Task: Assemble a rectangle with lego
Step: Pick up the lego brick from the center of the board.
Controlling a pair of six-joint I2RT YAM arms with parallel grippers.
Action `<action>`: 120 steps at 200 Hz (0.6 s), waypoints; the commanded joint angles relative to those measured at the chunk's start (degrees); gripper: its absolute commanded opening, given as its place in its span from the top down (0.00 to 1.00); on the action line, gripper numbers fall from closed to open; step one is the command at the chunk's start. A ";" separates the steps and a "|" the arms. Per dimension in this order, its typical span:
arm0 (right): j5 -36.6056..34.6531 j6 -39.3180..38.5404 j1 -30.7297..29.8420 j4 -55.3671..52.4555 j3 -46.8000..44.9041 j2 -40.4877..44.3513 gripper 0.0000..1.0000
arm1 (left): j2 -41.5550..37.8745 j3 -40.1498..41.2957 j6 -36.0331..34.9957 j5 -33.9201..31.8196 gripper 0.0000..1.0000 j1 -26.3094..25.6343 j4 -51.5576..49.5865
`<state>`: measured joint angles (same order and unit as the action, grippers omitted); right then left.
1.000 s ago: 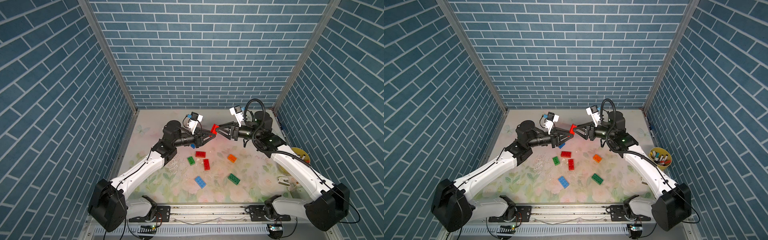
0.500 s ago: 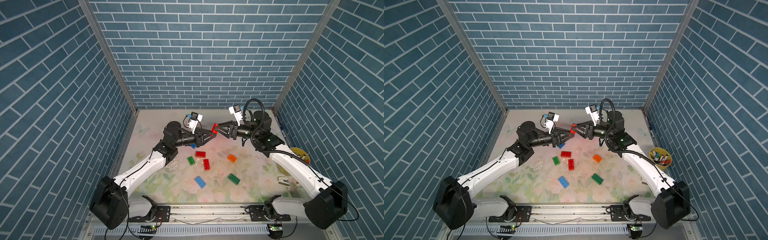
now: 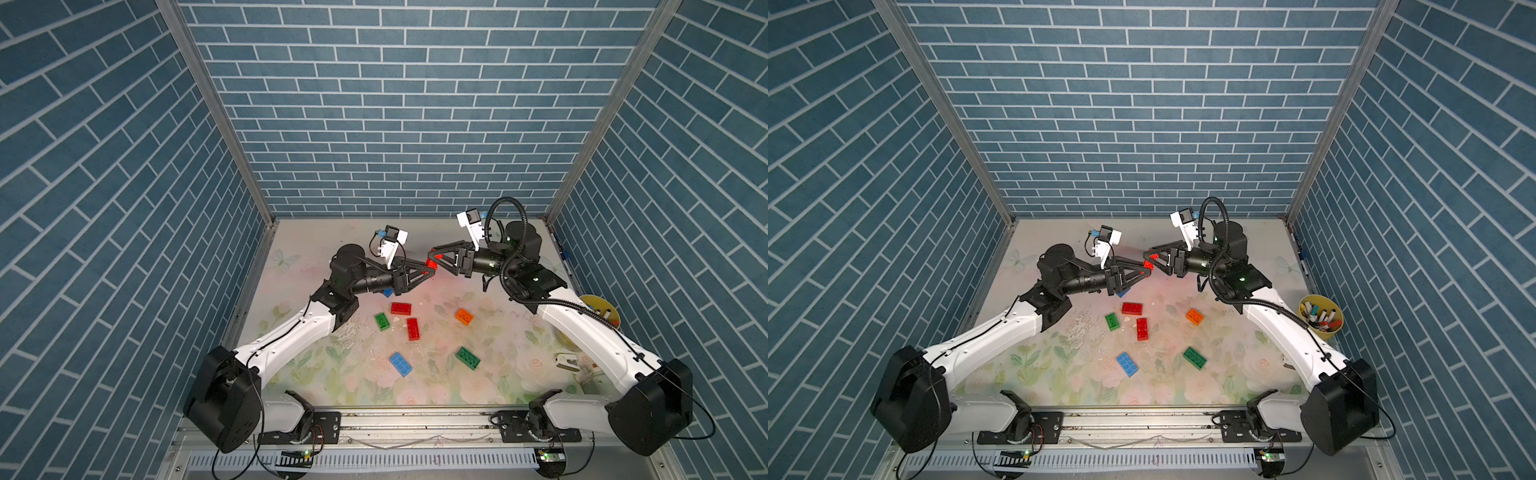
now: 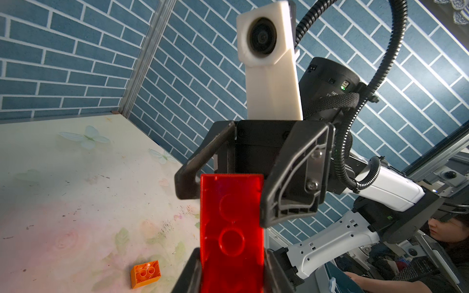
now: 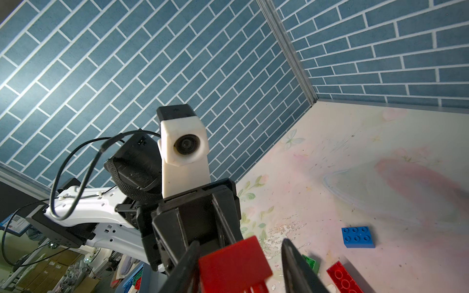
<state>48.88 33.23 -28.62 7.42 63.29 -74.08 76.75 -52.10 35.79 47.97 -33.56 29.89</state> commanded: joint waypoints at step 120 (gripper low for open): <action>-4.30 0.70 -0.12 -0.99 1.06 -0.48 0.76 | 0.41 -1.14 -0.59 0.16 0.91 -1.25 3.10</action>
<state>48.53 34.11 -28.64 7.55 63.29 -74.11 77.65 -52.10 35.86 47.99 -34.04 30.74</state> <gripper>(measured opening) 0.375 0.325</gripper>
